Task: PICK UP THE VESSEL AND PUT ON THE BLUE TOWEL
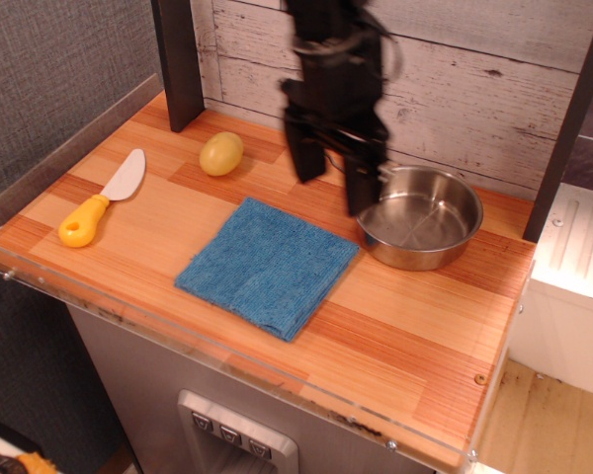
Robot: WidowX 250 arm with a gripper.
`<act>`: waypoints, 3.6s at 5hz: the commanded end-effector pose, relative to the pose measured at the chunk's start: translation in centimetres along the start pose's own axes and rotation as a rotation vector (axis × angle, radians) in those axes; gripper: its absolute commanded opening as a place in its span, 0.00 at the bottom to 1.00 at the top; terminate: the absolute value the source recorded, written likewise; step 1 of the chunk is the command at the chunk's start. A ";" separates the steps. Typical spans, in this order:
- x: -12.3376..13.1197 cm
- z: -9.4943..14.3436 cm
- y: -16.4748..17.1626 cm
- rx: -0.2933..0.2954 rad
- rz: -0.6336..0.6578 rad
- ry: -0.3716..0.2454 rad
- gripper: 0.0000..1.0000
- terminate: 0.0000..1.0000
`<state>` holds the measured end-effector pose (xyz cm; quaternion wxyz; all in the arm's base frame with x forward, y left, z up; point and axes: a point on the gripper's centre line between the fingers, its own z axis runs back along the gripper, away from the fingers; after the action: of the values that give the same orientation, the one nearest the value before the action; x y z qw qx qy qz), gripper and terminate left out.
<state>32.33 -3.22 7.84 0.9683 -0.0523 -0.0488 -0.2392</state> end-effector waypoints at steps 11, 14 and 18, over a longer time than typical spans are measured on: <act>5.0 -0.6 -2.8 0.045 -0.430 -0.235 0.00 0.00; -2.2 4.8 -1.0 0.053 -0.019 -0.154 0.00 0.00; -4.9 -0.7 -0.8 0.060 0.240 0.011 0.00 0.00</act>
<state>27.55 -1.16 5.08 0.9921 -0.0303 -0.0213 -0.1196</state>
